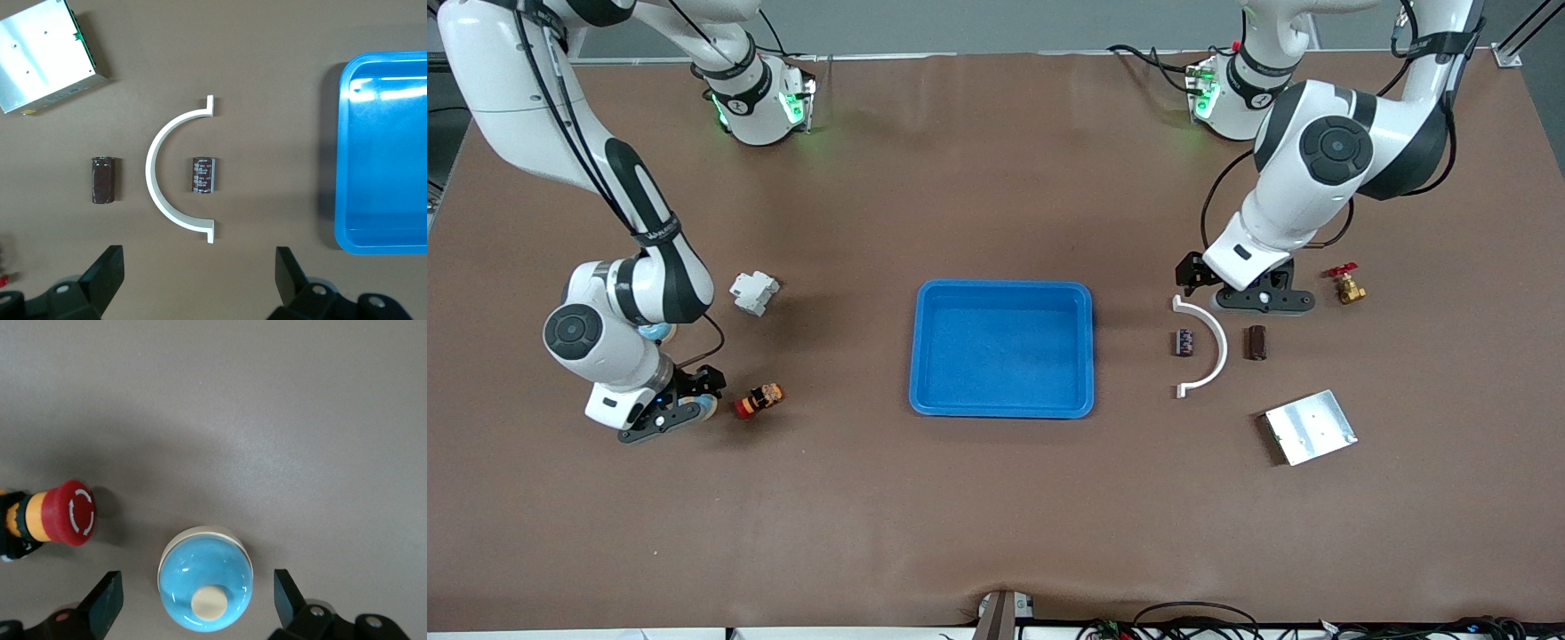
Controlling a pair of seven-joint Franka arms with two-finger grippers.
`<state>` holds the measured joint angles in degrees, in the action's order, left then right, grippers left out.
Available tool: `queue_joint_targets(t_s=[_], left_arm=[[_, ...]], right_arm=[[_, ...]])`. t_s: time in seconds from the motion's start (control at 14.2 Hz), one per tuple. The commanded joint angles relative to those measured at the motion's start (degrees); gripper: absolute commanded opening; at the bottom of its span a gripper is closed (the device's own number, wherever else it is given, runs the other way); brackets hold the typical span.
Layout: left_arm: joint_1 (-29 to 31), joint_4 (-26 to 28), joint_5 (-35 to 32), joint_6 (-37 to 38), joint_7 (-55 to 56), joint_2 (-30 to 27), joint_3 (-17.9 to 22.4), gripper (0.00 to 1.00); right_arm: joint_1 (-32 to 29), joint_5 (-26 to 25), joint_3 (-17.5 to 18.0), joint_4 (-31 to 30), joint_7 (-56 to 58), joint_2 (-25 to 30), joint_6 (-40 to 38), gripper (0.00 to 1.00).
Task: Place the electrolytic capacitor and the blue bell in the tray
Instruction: 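Grasp the bell with the right gripper while the left gripper lowers to capacitors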
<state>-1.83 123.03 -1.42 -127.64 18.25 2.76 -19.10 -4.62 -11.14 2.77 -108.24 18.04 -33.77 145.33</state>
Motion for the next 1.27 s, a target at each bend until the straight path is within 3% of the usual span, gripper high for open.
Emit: queue_joint_targets(t_s=[0.0,0.78,0.85,0.99,1.2], left_arm=[[0.5,2.4,-0.8,-4.2,0.7,0.3,-0.2,1.0],[0.9,4.0,-1.1,-18.6,0.6,10.9,0.1,1.0],[0.6,4.2,-1.6,-19.9,0.6,11.8,0.2,1.0],[1.0,4.3,-7.2,-21.2,1.9,13.6,0.2,1.0],[1.0,4.3,-14.6,-23.7,7.9,16.6,0.2,1.0]], right_arm=[[-0.9,-1.1,0.6,-0.9,0.7,-0.2,1.1,1.0],[-1.8,-0.6,0.7,-0.3,0.7,-3.0,3.6,1.0],[-1.8,-0.6,0.7,-0.2,0.6,-3.0,3.6,0.94],[-1.8,-0.3,0.7,-0.1,0.4,-2.9,3.5,0.69],[-1.9,0.8,0.7,-0.1,0.3,-2.8,3.0,0.4]])
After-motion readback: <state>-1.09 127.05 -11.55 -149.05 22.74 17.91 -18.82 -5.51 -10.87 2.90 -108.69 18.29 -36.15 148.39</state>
